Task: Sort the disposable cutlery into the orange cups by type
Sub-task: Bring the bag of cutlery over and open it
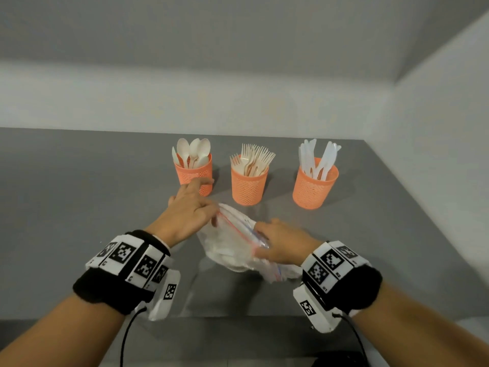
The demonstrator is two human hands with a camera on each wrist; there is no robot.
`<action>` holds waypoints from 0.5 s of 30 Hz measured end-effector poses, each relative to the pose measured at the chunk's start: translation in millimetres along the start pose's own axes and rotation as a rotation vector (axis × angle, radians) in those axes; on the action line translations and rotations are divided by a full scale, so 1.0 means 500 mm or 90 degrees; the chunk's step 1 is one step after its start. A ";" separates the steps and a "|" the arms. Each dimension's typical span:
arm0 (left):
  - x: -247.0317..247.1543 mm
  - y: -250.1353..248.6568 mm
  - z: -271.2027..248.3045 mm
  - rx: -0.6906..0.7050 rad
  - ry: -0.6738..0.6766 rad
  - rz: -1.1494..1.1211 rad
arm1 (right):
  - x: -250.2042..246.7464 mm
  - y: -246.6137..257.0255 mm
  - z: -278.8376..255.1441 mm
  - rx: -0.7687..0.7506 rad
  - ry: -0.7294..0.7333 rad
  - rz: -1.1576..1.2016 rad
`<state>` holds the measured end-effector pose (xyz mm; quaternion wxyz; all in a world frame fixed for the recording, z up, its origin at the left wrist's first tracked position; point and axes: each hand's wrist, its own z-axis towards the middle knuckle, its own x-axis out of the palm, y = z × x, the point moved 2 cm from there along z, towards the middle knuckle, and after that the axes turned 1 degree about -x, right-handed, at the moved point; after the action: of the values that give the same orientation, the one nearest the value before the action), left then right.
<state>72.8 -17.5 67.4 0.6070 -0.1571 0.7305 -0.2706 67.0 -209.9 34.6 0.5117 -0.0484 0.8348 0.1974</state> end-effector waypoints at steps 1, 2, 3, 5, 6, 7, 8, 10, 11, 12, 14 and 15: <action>-0.003 -0.003 0.004 0.003 0.016 -0.053 | -0.006 0.001 0.002 -0.014 -0.026 0.016; -0.003 -0.002 0.006 -0.004 0.043 -0.111 | -0.015 -0.002 0.002 -0.027 -0.045 0.057; -0.002 0.002 0.007 -0.021 0.076 -0.171 | -0.023 -0.015 0.002 -0.029 -0.063 0.120; 0.007 0.017 0.009 -0.060 0.107 -0.191 | -0.041 -0.046 -0.001 -0.001 -0.143 0.251; 0.015 0.026 0.010 -0.078 0.097 -0.132 | -0.050 -0.061 -0.002 0.009 -0.209 0.285; 0.025 0.034 0.011 -0.091 0.084 -0.052 | -0.055 -0.070 -0.007 0.023 -0.262 0.289; 0.037 0.039 0.011 -0.093 0.074 0.034 | -0.055 -0.078 -0.011 0.038 -0.299 0.285; 0.052 0.041 0.011 -0.070 0.040 0.139 | -0.053 -0.086 -0.012 0.077 -0.329 0.325; 0.056 0.037 0.009 -0.055 0.025 0.148 | -0.051 -0.088 -0.015 0.101 -0.323 0.411; 0.059 0.032 0.007 -0.035 0.012 0.137 | -0.048 -0.088 -0.018 0.117 -0.294 0.542; 0.066 0.030 0.007 -0.009 0.008 0.076 | -0.048 -0.083 -0.020 0.101 -0.211 0.829; 0.067 0.027 0.007 0.000 0.004 0.047 | -0.052 -0.078 -0.021 0.076 -0.190 0.938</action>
<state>70.5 -26.1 32.2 0.6143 -0.1290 0.7376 -0.2487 81.4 -252.9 50.6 0.3568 0.5778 0.5819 0.4475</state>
